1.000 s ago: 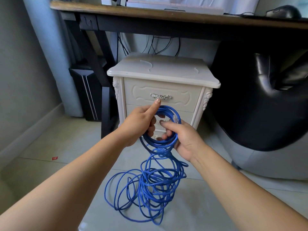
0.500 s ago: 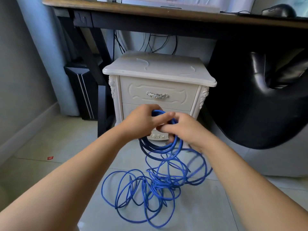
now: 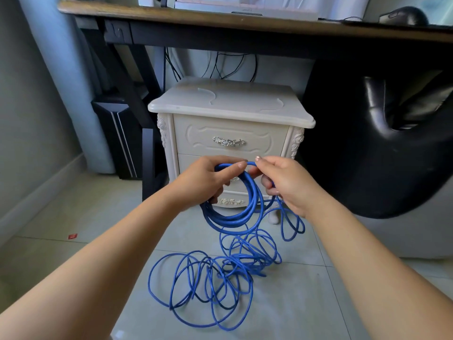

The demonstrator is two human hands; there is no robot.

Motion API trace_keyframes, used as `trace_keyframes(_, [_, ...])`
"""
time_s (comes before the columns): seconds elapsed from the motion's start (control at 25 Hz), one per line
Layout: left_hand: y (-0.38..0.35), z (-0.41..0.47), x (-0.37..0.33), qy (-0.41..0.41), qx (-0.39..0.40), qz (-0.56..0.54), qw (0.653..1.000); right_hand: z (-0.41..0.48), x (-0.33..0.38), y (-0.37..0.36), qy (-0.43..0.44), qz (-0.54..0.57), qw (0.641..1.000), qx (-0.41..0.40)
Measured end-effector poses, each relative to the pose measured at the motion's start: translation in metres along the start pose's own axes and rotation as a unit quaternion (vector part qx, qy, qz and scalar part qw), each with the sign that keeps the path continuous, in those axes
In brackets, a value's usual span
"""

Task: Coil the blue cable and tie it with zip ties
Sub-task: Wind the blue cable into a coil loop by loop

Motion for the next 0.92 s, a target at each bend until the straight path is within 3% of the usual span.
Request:
trace_keyframes(0.12, [0.001,-0.001,-0.007,-0.031,-0.007,0.114,0.993,-0.005,0.004,-0.006,0.028,-0.051,0.998,-0.027])
trace_keyframes(0.28, [0.006,0.002,-0.004,-0.039,-0.035,0.159,0.986,-0.012,0.002,-0.015,-0.021,0.074,0.997,0.026])
trace_keyframes(0.4, [0.013,0.005,0.004,-0.016,-0.092,0.034,0.995,-0.015,-0.005,-0.018,-0.076,0.15,0.982,0.08])
trace_keyframes(0.56, [0.016,0.007,0.01,0.003,-0.154,-0.134,0.979,-0.021,-0.009,-0.015,-0.1,0.176,0.961,0.188])
trace_keyframes(0.64, [0.011,0.006,0.013,0.027,-0.185,-0.192,0.963,-0.018,-0.009,-0.017,-0.068,0.159,0.974,0.15])
trace_keyframes(0.72, [0.001,0.003,0.015,0.051,-0.214,-0.236,0.947,-0.014,-0.009,-0.025,-0.017,0.14,0.989,0.055])
trace_keyframes(0.8, [-0.01,0.001,0.014,0.056,-0.238,-0.242,0.939,-0.012,-0.01,-0.034,-0.004,0.185,0.983,-0.011])
trace_keyframes(0.92, [-0.014,-0.002,0.008,0.037,-0.247,-0.243,0.937,-0.011,-0.007,-0.034,-0.011,0.244,0.969,-0.02])
Point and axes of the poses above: each hand's wrist, its own z-axis towards the middle knuckle, its own y-axis out of the back of the hand, x = y × z, the point moved 3 cm from there along z, towards the middle knuckle, and after that the axes turned 5 degrees about -y, right-handed, at the moved point
